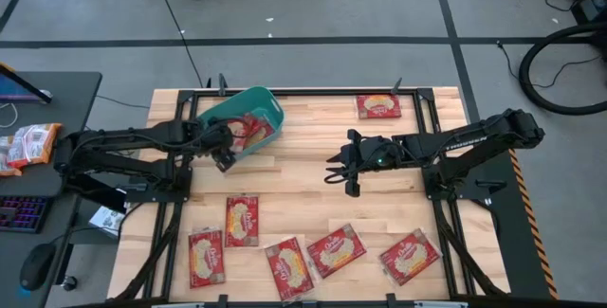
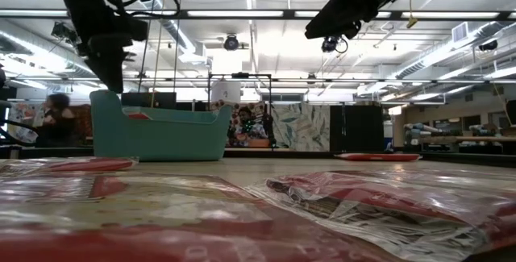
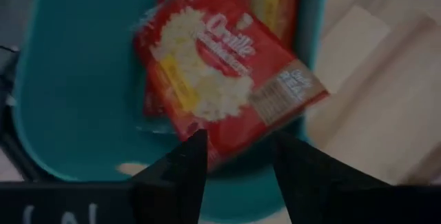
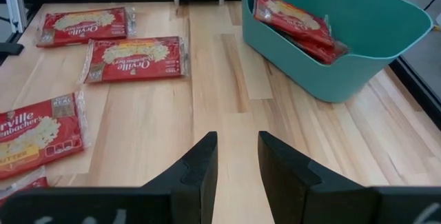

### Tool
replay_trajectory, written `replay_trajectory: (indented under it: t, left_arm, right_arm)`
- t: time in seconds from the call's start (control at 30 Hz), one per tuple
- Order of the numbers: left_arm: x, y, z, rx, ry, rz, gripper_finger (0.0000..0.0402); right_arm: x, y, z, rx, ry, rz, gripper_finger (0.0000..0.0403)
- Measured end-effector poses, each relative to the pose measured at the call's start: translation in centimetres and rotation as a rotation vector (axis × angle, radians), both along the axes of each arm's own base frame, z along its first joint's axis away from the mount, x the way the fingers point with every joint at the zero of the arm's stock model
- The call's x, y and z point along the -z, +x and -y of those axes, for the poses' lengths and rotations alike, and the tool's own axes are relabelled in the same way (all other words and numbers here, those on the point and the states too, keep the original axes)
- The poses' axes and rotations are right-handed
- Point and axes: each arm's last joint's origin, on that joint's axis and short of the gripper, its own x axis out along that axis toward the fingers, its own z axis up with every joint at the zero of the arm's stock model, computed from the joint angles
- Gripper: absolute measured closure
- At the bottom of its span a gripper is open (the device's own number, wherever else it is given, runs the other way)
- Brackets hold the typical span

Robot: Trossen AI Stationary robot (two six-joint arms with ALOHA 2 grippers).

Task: Sort popcorn bags into baskets
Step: Put the popcorn bag into the bin

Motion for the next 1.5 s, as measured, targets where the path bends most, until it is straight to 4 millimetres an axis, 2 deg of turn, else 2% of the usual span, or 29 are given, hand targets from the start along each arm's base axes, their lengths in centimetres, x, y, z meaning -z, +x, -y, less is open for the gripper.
replay_trajectory:
  t: [0.17, 0.3, 0.47, 0.7, 1.07, 1.27, 1.5]
  left_arm:
    - [-0.3, 0.7, -0.1, -0.011, -0.002, 0.086, 0.0237]
    - [-0.7, 1.8, -0.4, 0.011, 0.061, 0.189, 0.0237]
    - [0.5, 3.4, -0.8, 0.033, 0.099, 0.216, 0.0237]
    - [2.3, 5.2, -3.1, -0.033, 0.042, 0.140, 0.0233]
    - [4.0, 8.1, -5.8, -0.039, -0.010, 0.013, 0.0179]
    - [5.6, 9.3, -6.4, 0.009, 0.023, -0.123, 0.0183]
    - [7.5, 9.3, -6.5, 0.025, 0.039, -0.274, 0.0202]
  right_arm:
    - [0.5, 0.3, 0.0, 0.011, 0.017, -0.017, 0.0293]
    - [1.5, 0.9, -0.2, -0.008, 0.025, -0.059, 0.0293]
    - [3.0, 1.7, -0.2, -0.005, 0.023, -0.111, 0.0293]
    - [4.1, 2.7, -0.5, -0.049, 0.054, -0.122, 0.0293]
    - [3.7, 2.4, -0.5, -0.052, 0.055, -0.113, 0.0293]
    - [3.7, 2.3, -0.8, -0.065, 0.057, -0.118, 0.0293]
    - [3.7, 2.3, -0.9, -0.070, 0.057, -0.116, 0.0293]
